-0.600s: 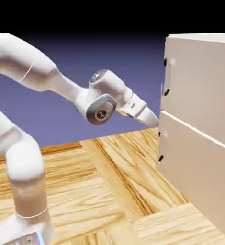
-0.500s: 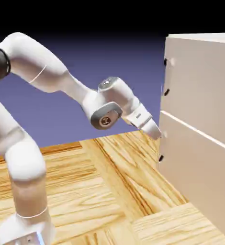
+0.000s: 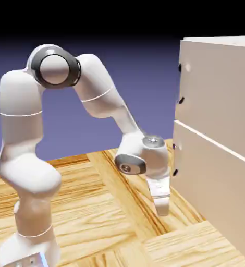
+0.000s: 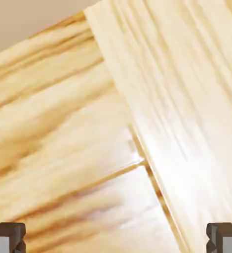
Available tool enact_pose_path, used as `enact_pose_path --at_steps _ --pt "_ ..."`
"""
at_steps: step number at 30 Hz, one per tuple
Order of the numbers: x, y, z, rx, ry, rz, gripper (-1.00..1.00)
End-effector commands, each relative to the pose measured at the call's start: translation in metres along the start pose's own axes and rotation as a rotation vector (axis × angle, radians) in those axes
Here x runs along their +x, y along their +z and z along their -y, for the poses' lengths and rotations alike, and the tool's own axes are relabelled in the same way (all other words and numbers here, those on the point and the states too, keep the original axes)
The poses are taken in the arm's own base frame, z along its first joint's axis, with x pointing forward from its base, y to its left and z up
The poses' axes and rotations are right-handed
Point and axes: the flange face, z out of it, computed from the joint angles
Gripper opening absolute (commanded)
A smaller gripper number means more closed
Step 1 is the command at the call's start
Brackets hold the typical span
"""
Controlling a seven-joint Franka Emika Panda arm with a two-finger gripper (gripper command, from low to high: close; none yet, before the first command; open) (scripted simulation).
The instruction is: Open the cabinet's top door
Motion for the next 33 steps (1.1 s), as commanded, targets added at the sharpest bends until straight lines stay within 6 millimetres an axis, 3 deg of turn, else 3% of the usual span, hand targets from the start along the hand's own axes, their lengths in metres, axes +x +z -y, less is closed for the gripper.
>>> enact_pose_path --at_steps 1,8,15,20,25,29,33 --pt "0.004 0.007 -0.005 -0.020 0.023 -0.007 0.00" --pt "0.039 0.033 -0.033 -0.106 0.158 -0.118 0.00" --pt "0.072 0.018 -0.035 -0.077 0.232 -0.305 0.00" --pt "0.085 -0.016 -0.014 0.023 0.234 -0.459 0.00" --pt "0.079 -0.064 0.024 0.188 0.186 -0.606 0.00" --pt "0.054 -0.111 0.063 0.361 0.108 -0.706 0.00" --pt "0.010 -0.161 0.105 0.565 -0.003 -0.781 0.00"
